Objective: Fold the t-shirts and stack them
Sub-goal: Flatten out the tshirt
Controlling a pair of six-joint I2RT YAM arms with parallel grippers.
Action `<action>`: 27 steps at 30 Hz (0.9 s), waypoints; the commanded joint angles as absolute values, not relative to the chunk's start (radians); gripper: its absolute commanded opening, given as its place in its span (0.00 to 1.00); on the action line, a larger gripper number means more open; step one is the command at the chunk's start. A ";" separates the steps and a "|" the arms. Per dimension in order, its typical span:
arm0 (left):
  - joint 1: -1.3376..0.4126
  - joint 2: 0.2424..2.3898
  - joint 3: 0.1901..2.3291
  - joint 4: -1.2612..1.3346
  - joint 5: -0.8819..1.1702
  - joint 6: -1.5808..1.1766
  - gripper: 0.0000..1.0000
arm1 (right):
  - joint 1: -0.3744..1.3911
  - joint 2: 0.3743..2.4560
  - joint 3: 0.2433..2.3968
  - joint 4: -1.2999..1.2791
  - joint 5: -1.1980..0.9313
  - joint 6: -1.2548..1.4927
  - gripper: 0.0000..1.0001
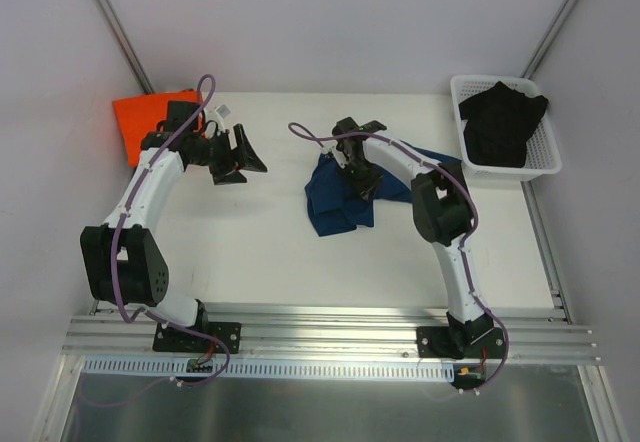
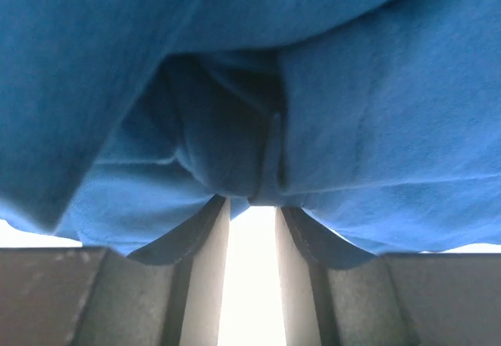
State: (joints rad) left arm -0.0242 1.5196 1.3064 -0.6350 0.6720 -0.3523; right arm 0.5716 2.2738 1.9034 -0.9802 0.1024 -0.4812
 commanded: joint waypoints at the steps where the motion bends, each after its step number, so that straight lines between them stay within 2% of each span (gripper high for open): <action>1: -0.012 1.497 1.327 -0.635 0.681 -0.367 0.74 | 0.568 2.287 1.951 -0.989 0.144 -0.495 0.32; 4: -0.009 1.497 1.331 -0.635 0.681 -0.367 0.74 | 0.568 2.298 1.959 -0.985 0.155 -0.505 0.21; 6: -0.008 1.496 1.333 -0.635 0.680 -0.368 0.74 | 0.568 2.302 1.968 -0.983 0.161 -0.508 0.17; 10: -0.006 1.494 1.328 -0.635 0.681 -0.368 0.74 | 0.568 2.301 1.977 -0.980 0.167 -0.514 0.01; 27: -0.006 1.489 1.319 -0.626 0.695 -0.377 0.74 | 0.566 2.145 2.082 -0.963 0.213 -0.535 0.00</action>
State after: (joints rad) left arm -0.0174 1.5196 1.3064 -0.6338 0.6731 -0.3573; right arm 0.5709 2.2673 2.0251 -0.9676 0.1799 -0.5133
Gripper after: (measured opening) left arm 0.739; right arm 0.019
